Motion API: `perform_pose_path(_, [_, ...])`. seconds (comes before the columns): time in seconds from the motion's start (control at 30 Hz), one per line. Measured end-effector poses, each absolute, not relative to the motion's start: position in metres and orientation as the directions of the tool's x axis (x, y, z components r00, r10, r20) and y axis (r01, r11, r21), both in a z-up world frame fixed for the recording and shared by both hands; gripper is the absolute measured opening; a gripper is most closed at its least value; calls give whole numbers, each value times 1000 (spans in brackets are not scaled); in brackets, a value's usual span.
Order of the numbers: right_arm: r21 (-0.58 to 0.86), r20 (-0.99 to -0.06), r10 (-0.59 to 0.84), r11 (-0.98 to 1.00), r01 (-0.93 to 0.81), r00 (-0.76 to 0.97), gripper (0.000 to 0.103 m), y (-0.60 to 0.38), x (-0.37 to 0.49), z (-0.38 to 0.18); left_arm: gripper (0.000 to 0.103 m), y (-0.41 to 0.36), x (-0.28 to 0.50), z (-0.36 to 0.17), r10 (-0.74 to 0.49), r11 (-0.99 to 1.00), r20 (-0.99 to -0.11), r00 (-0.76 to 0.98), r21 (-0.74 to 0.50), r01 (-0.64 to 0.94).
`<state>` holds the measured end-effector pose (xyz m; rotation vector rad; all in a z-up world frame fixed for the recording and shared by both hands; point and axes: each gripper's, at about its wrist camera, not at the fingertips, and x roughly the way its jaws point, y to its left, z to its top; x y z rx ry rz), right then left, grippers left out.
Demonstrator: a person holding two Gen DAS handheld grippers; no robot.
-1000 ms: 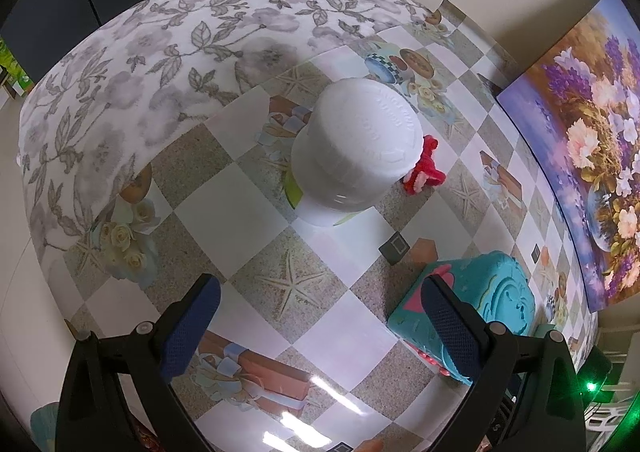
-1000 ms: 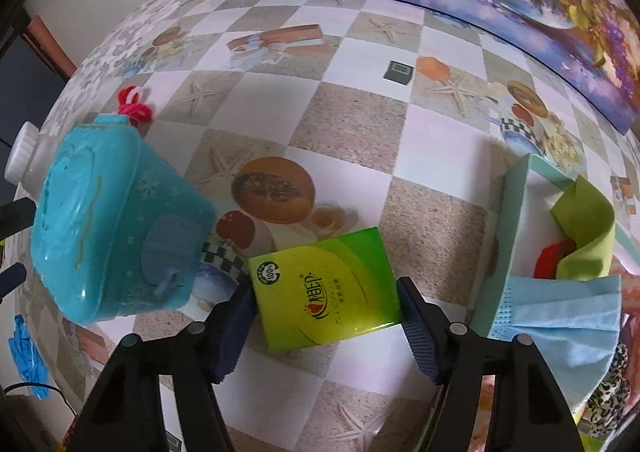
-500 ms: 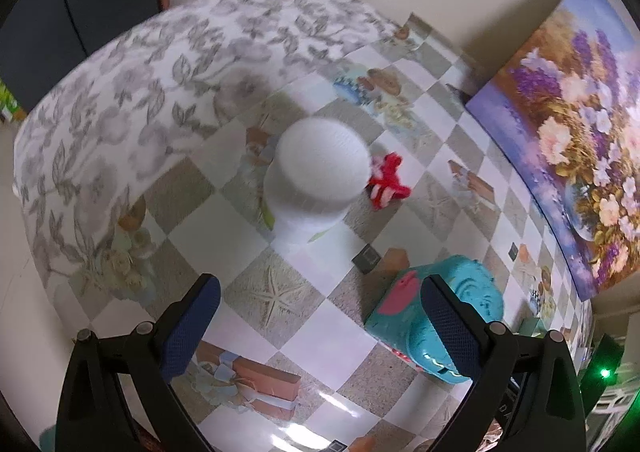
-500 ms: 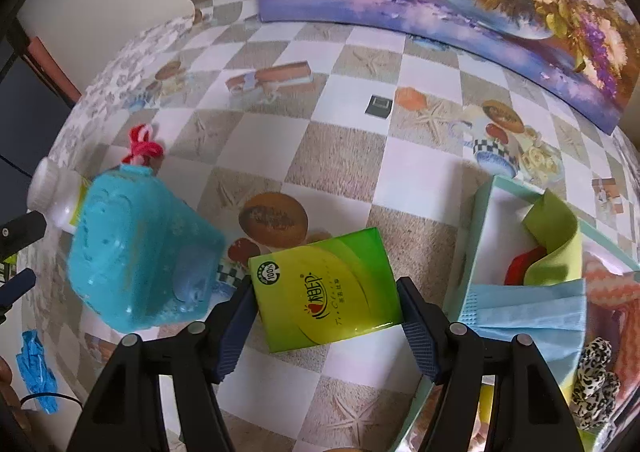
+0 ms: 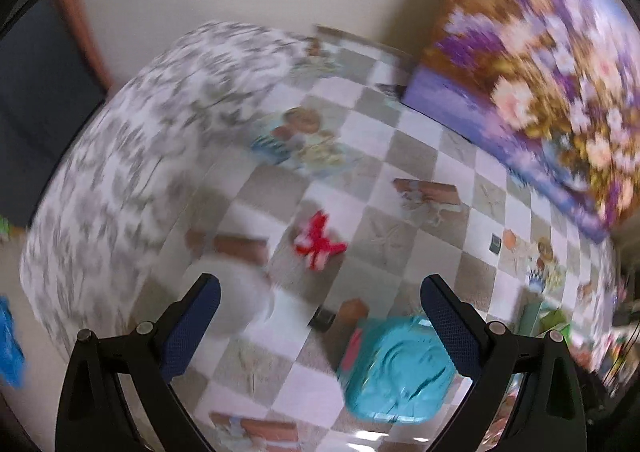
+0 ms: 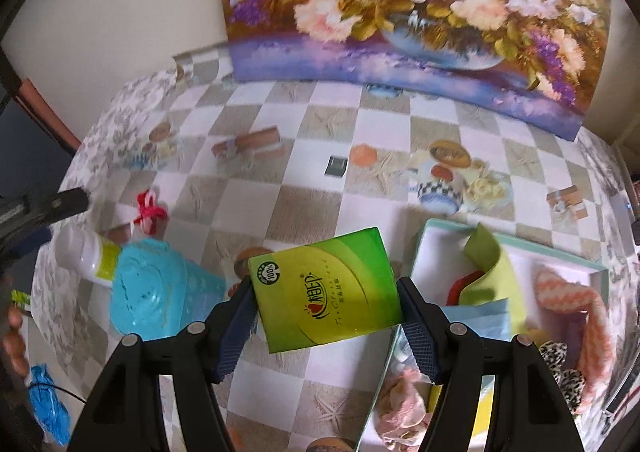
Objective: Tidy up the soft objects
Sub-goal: 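Grasp the green tissue pack with the right tool while the left tool grasps the red bow toy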
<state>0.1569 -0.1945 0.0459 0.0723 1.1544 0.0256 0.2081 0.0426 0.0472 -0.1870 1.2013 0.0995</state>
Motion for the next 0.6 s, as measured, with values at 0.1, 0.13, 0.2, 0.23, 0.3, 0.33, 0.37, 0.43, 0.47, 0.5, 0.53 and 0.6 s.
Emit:
perform_pose_path(0.1, [77, -908, 60, 997, 25, 414, 71, -199, 159, 51, 100, 23, 231, 44, -31, 995, -942, 335, -60, -78])
perform_pose_path(0.13, [78, -909, 58, 996, 31, 414, 71, -201, 160, 52, 99, 18, 236, 41, -29, 997, -946, 322, -50, -58])
perform_pose_path(0.2, [78, -912, 54, 996, 44, 407, 71, -205, 161, 53, 93, 11, 249, 30, -17, 999, -959, 282, -25, -27])
perform_pose_path(0.23, [80, -914, 52, 995, 54, 402, 71, -207, 161, 53, 89, 11, 254, 24, -10, 999, -964, 266, -18, -28])
perform_pose_path(0.3, [83, -918, 47, 994, 77, 395, 71, -213, 160, 56, 78, 12, 263, 12, 0, 999, -973, 229, -9, -39])
perform_pose_path(0.33, [82, -916, 42, 993, 85, 398, 71, -216, 159, 58, 78, 14, 268, 5, 6, 999, -977, 212, -3, -46])
perform_pose_path(0.37, [81, -915, 39, 993, 88, 402, 71, -217, 159, 60, 78, 16, 270, -1, 13, 999, -979, 202, 2, -55])
perform_pose_path(0.43, [84, -912, 39, 992, 92, 409, 71, -220, 158, 65, 69, 23, 277, -13, 36, 997, -984, 174, 24, -75])
perform_pose_path(0.47, [85, -910, 40, 992, 93, 412, 71, -221, 158, 66, 60, 27, 280, -20, 45, 996, -987, 153, 32, -88])
perform_pose_path(0.5, [87, -908, 41, 992, 92, 416, 71, -222, 157, 68, 54, 30, 282, -25, 44, 995, -990, 136, 31, -100])
perform_pose_path(0.53, [87, -907, 41, 992, 91, 419, 71, -222, 157, 69, 52, 34, 284, -30, 39, 993, -992, 116, 25, -119])
perform_pose_path(0.6, [86, -908, 41, 992, 90, 417, 71, -222, 158, 69, 46, 40, 286, -36, 22, 989, -994, 103, 7, -146])
